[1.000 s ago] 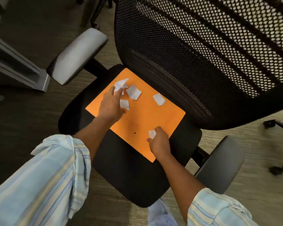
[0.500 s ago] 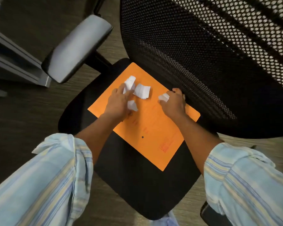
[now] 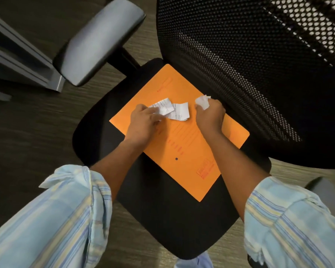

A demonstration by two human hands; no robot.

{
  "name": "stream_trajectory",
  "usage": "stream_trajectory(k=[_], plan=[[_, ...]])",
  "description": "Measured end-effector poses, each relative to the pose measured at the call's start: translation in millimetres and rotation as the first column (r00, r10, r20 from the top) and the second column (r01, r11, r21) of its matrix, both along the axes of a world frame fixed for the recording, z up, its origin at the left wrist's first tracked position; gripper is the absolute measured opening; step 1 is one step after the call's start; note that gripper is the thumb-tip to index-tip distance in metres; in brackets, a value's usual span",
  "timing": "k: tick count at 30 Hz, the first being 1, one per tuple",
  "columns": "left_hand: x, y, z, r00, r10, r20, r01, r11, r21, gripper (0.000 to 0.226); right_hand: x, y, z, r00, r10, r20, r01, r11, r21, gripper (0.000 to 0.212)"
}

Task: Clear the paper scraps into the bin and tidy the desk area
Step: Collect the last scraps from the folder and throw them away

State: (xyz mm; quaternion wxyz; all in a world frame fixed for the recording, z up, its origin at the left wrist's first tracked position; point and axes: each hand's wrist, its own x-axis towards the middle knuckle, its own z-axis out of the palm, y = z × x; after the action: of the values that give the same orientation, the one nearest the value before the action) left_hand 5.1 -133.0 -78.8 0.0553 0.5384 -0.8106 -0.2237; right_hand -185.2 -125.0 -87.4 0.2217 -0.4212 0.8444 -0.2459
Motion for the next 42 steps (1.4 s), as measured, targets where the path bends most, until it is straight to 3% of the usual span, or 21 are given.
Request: stream_trajectory(k=[4, 8, 12, 16, 21, 25, 28, 36, 42], plan=[[2.1, 8.3, 3.0, 1.000, 0.018, -0.025, -0.018, 1.000, 0.017, 0.027, 20.1, -3.7, 3.3, 0.981, -0.061, 0.186, 0.066, 0.998, -0.020, 0.030], [6.5, 15.8, 3.0, 0.997, 0.040, -0.065, -0.038, 0.999, 0.025, 0.027, 39.7, 3.4, -0.2, 0.985, 0.006, 0.174, -0.016, 0.998, 0.055, 0.039], [13.1, 26.3, 3.5, 0.986, 0.125, -0.114, -0.110, 0.985, 0.130, 0.030, 46.6, 10.6, 1.8, 0.986, 0.010, 0.166, -0.026, 0.995, 0.093, 0.039], [21.9, 45.5, 18.8, 0.989, 0.114, -0.095, -0.113, 0.993, 0.020, 0.031, 63.3, 23.6, 13.5, 0.977, 0.042, 0.209, -0.047, 0.999, 0.017, 0.031], [44.3, 80.5, 39.4, 0.931, 0.335, -0.143, -0.329, 0.942, 0.062, 0.037, 104.2, 50.9, 28.6, 0.967, 0.097, 0.235, -0.092, 0.995, -0.032, 0.027], [73.7, 123.4, 50.2, 0.795, 0.572, -0.202, -0.566, 0.819, 0.090, 0.034, 139.7, 83.4, 41.9, 0.972, 0.145, 0.182, -0.133, 0.988, -0.075, 0.026], [97.1, 169.6, 52.4, 0.610, 0.752, -0.249, -0.740, 0.653, 0.158, 0.041, 172.2, 118.9, 53.3, 0.944, 0.284, 0.166, -0.266, 0.956, -0.119, 0.026], [151.1, 320.0, 42.2, 0.149, 0.952, -0.268, -0.913, 0.237, 0.333, 0.032, 255.7, 235.2, 48.5, 0.745, 0.631, 0.217, -0.632, 0.771, -0.070, 0.016], [186.5, 419.2, 29.0, 0.021, 0.981, -0.194, -0.920, 0.095, 0.381, 0.029, 298.6, 317.9, 38.3, 0.666, 0.712, 0.221, -0.731, 0.682, 0.004, 0.022]])
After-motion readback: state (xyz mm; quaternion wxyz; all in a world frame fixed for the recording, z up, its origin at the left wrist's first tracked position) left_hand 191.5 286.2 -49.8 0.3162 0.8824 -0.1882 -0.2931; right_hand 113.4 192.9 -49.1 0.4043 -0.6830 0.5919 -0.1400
